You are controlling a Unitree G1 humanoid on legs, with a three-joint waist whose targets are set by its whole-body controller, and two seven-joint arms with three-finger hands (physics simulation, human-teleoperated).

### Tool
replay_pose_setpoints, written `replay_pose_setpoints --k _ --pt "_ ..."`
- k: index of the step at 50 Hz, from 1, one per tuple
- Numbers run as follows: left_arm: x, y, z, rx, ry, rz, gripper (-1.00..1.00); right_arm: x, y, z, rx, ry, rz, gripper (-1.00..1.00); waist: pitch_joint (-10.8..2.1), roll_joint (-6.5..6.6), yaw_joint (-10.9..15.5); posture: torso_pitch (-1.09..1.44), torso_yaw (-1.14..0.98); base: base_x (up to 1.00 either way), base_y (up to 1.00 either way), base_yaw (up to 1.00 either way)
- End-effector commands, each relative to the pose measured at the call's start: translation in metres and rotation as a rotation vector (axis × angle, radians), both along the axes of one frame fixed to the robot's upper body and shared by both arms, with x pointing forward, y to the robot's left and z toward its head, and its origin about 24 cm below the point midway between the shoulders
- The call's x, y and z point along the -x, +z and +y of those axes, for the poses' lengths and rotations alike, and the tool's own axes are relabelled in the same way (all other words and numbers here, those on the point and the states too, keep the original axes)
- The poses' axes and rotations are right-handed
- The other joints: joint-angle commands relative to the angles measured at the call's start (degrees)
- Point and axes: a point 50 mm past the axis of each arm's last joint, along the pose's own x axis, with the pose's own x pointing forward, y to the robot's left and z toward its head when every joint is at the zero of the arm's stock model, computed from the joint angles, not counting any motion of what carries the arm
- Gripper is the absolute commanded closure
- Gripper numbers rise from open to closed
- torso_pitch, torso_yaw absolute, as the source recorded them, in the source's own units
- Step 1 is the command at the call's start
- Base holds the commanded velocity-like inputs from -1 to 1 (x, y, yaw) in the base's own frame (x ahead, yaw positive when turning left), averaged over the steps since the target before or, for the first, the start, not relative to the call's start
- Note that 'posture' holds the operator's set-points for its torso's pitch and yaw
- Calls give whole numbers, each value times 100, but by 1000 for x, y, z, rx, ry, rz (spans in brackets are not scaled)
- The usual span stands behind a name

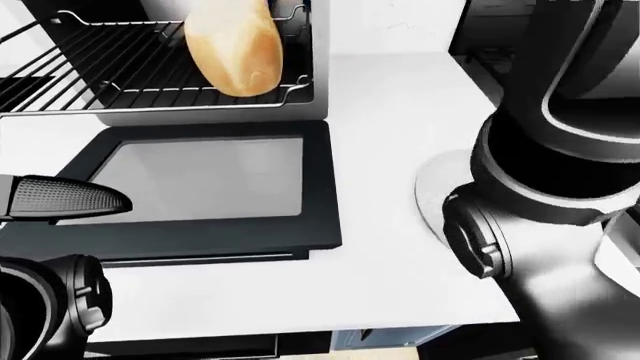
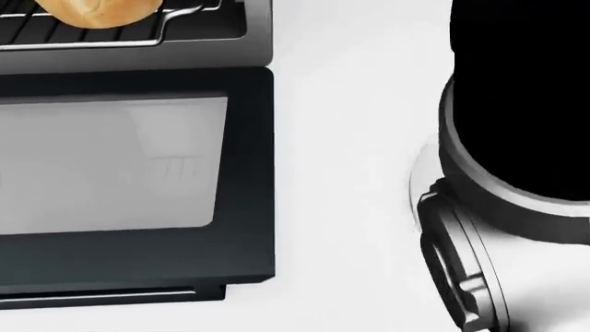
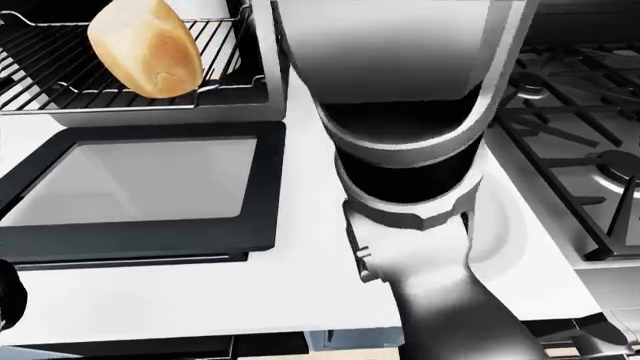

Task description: Place the bread on the top rack of the toaster oven.

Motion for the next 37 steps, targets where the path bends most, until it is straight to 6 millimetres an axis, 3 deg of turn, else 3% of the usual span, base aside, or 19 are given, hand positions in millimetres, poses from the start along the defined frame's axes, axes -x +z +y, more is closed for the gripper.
replay_pose_setpoints --k 1,2,3,5,13,28,37 --pt "3 4 2 2 6 -18 -100 13 12 -9 -24 -21 -60 -100 -167 43 -4 0 0 0 0 0" --pt "3 4 2 2 6 -17 -100 13 12 -9 -24 -21 -60 -100 -159 41 2 0 0 0 0 0" --pt "3 4 2 5 8 -19 -100 21 11 -24 -32 -68 -65 -100 -152 41 4 0 0 0 0 0" --pt "5 5 4 4 13 -22 -100 31 10 -36 -37 -100 -72 -100 -146 21 14 0 0 0 0 0" --pt "13 6 14 -4 44 -22 -100 52 10 -66 -45 -187 -88 -100 -104 24 12 0 0 0 0 0" --pt "26 6 27 -18 82 -16 -100 72 -2 -101 -69 -290 -82 -100 -75 58 -4 0 0 0 0 0" --pt "36 4 36 -17 109 -8 -100 81 -11 -111 -81 -322 -71 -100 -73 95 -43 0 0 0 0 0"
